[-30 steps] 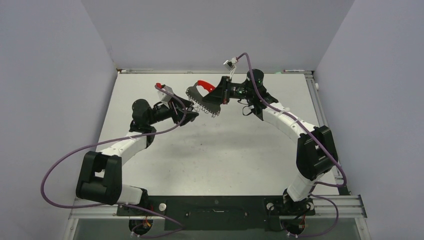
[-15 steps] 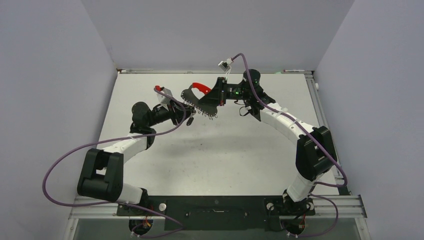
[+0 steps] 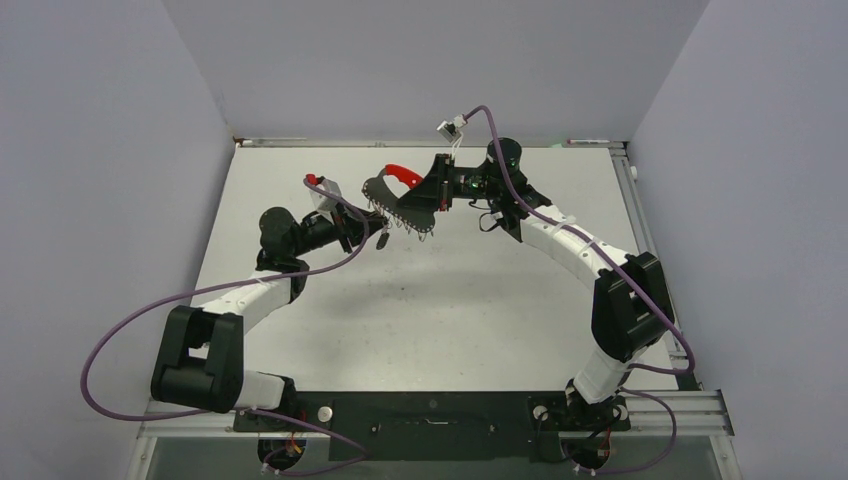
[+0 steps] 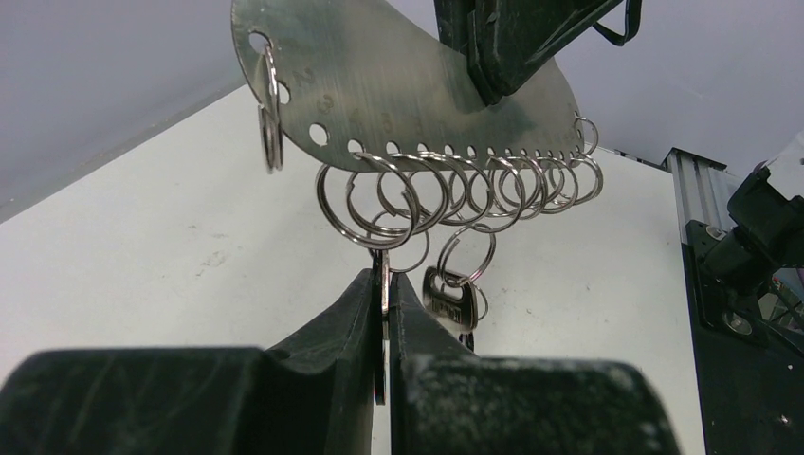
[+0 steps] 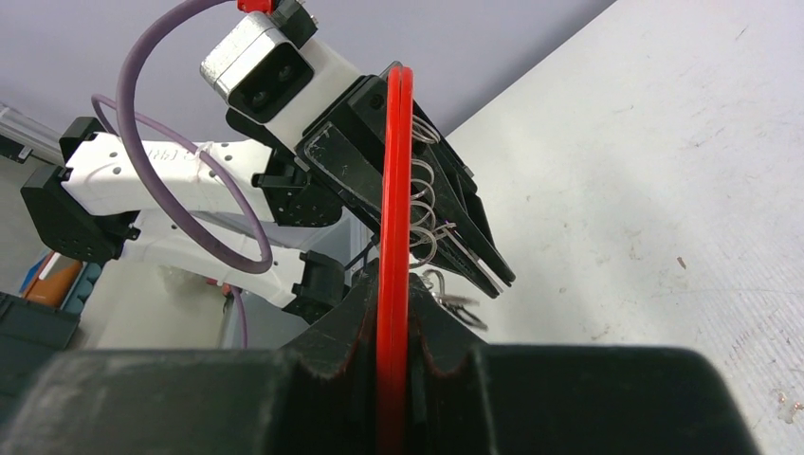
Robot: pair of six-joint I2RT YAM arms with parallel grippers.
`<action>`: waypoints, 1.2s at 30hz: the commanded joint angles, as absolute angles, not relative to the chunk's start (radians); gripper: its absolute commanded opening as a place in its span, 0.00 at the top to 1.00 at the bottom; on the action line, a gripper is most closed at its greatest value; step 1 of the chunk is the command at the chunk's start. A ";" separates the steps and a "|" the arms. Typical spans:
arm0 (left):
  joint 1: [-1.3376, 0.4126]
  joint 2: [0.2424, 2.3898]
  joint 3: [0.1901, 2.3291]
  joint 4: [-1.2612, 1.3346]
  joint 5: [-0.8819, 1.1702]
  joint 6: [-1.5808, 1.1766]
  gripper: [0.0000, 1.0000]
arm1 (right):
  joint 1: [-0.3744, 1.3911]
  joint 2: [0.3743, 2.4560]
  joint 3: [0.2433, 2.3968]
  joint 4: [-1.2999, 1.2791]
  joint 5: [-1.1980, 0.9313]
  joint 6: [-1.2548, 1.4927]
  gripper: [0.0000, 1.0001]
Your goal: Remove the keys from the keyring
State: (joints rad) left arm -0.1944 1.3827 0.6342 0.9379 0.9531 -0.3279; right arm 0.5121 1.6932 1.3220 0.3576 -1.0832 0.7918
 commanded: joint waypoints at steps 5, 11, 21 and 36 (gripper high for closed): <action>-0.187 1.360 0.639 0.942 0.941 -0.316 1.00 | 0.514 1.649 1.363 0.439 -1.103 0.811 0.95; -0.185 1.358 0.629 0.951 0.933 -0.316 1.00 | 0.514 1.652 1.361 0.455 -1.100 0.822 0.95; -0.178 1.358 0.621 0.973 0.929 -0.324 1.00 | 0.513 1.647 1.354 0.459 -1.101 0.824 0.95; -0.170 1.319 0.619 0.924 0.972 -0.336 1.00 | 0.487 1.649 1.327 0.466 -1.069 0.827 0.95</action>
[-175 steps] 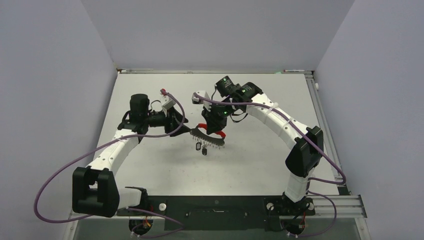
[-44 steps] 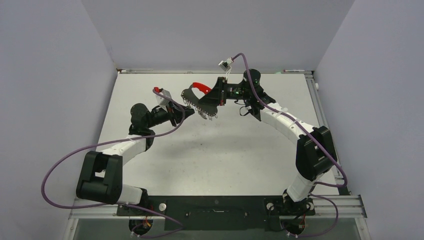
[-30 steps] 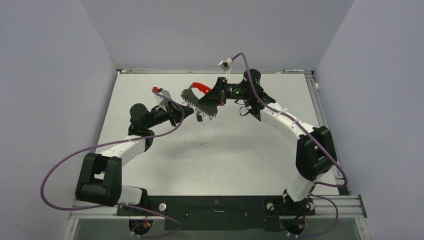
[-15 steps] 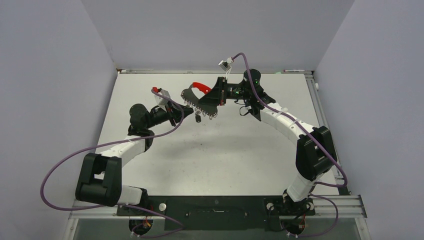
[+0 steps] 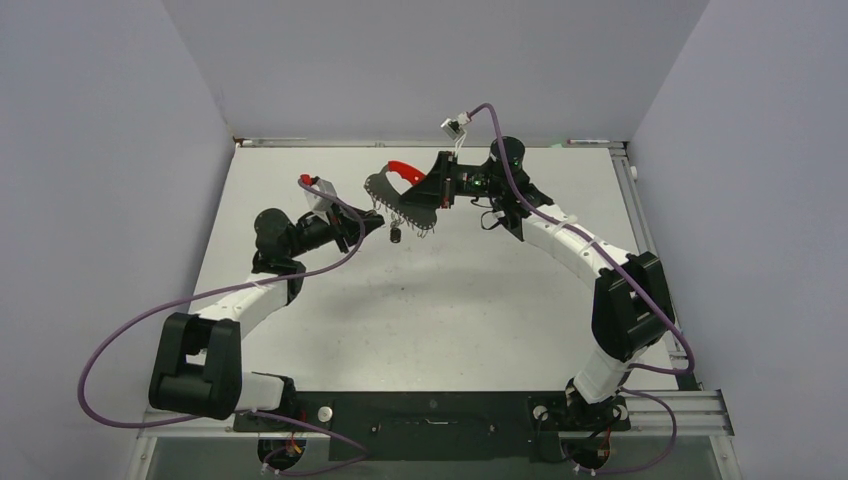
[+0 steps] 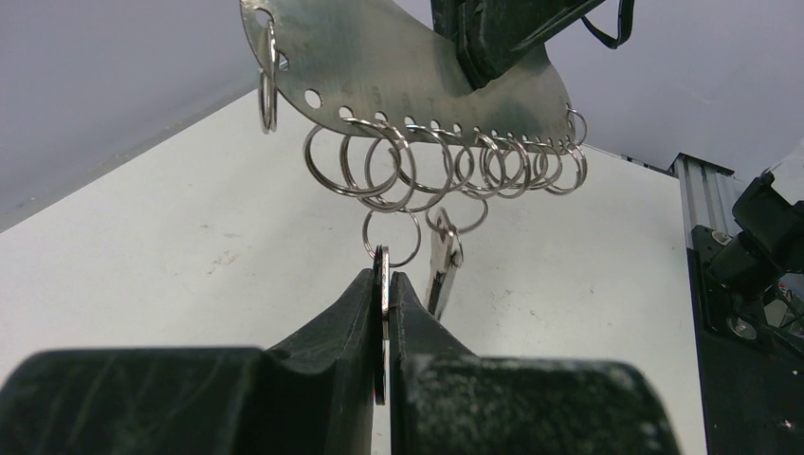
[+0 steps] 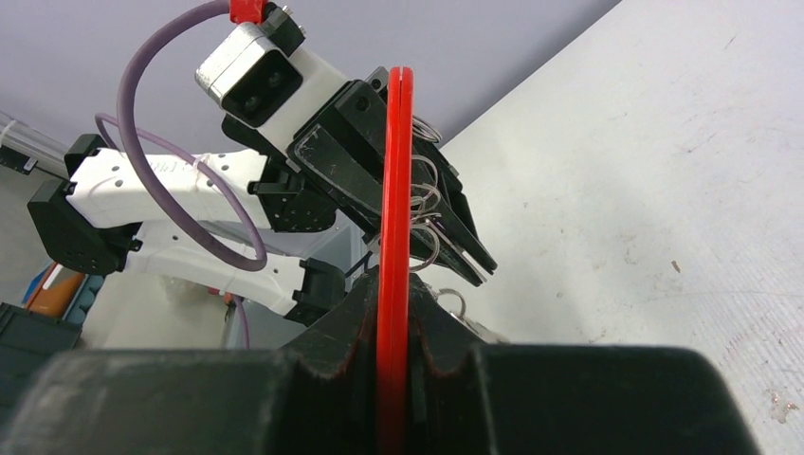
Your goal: Remove the keys from the keyring
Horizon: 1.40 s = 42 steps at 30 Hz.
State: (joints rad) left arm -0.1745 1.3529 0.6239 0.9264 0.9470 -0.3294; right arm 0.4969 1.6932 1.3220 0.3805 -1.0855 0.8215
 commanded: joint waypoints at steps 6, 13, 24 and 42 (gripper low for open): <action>-0.172 1.313 0.665 0.824 0.993 -0.355 1.00 | 0.480 1.661 1.303 0.463 -1.047 0.817 0.95; -0.178 1.311 0.719 0.665 1.001 -0.310 1.00 | 0.479 1.677 1.259 0.464 -1.038 0.807 0.95; -0.181 1.330 0.860 0.381 0.959 -0.234 1.00 | 0.473 1.684 1.140 0.501 -1.033 0.780 0.95; -0.254 1.402 1.124 -0.330 0.835 0.404 1.00 | 0.455 1.669 0.908 0.755 -1.087 0.851 0.44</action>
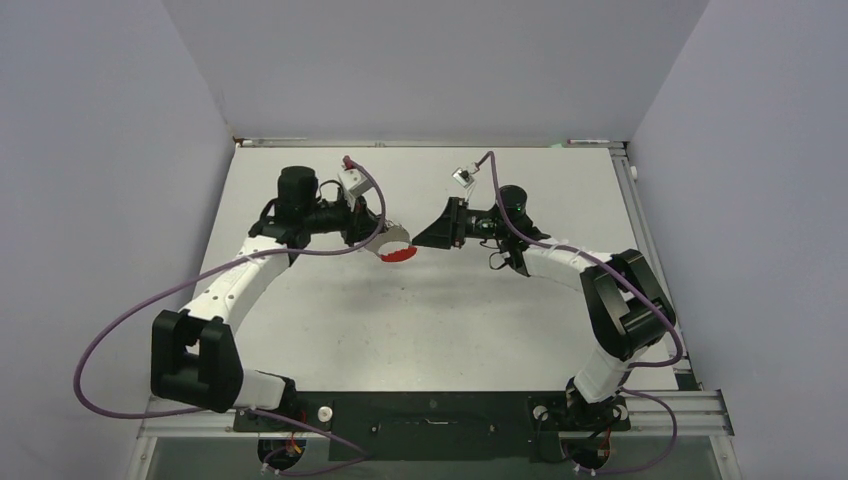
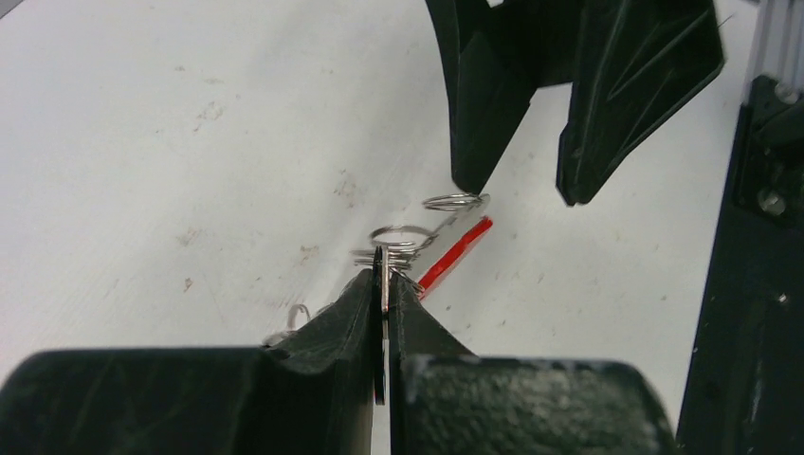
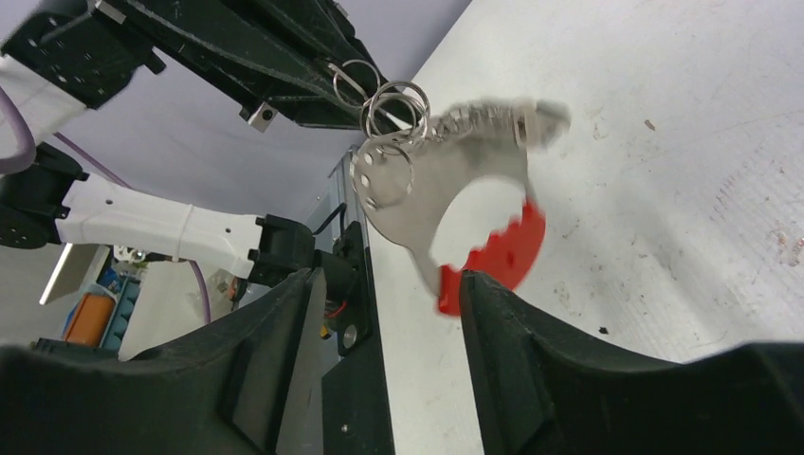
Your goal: Remove the keys from the keyring
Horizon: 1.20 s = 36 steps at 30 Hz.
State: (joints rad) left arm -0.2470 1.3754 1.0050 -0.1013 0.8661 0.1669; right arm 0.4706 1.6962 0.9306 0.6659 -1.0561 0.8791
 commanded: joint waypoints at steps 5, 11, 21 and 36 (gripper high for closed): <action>-0.260 1.437 1.242 -0.600 0.807 0.681 1.00 | 0.442 1.634 0.917 0.624 -1.105 0.719 0.34; -0.325 1.416 1.324 -0.892 0.634 1.082 1.00 | 0.439 1.591 1.031 0.303 -1.113 0.399 0.26; -0.374 1.315 1.310 -0.946 0.446 1.407 1.00 | 0.438 1.563 1.124 0.121 -1.133 0.214 0.27; -0.650 1.051 0.919 -0.730 0.156 1.502 1.00 | 0.491 1.549 1.087 0.135 -1.092 0.240 0.36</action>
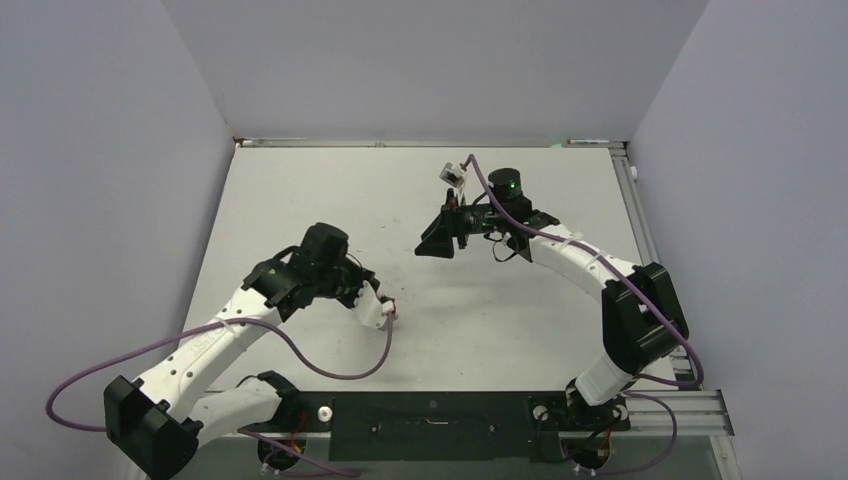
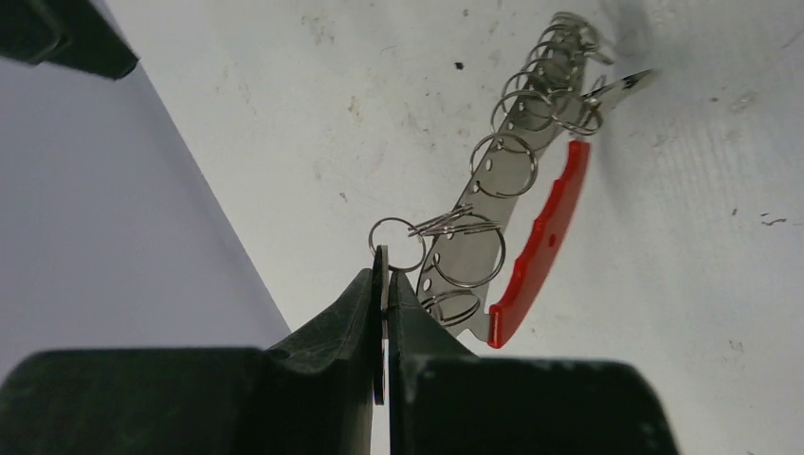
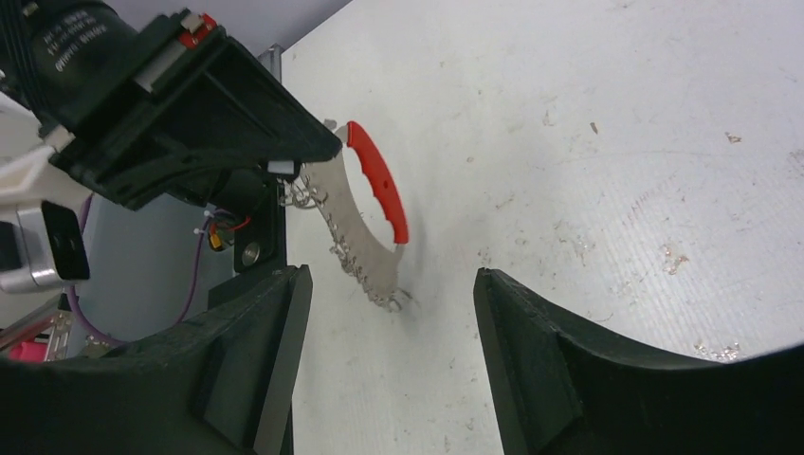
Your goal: Remove the keys from the keyring
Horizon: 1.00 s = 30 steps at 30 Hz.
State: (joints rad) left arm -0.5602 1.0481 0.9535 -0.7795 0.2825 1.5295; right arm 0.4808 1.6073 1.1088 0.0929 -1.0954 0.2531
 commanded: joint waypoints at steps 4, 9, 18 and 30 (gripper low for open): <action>-0.713 1.090 0.896 -0.827 0.121 1.448 1.00 | 0.486 1.539 1.045 0.133 -1.093 0.239 0.36; -0.782 1.103 0.856 -0.884 0.113 1.422 1.00 | 0.475 1.530 1.019 0.128 -1.095 0.236 0.36; -0.647 1.372 1.302 -0.892 0.168 1.133 1.00 | 0.420 1.549 1.032 0.154 -1.122 0.294 0.36; -0.757 1.372 0.992 -0.710 0.071 1.180 1.00 | 0.374 1.552 1.006 0.141 -1.120 0.284 0.38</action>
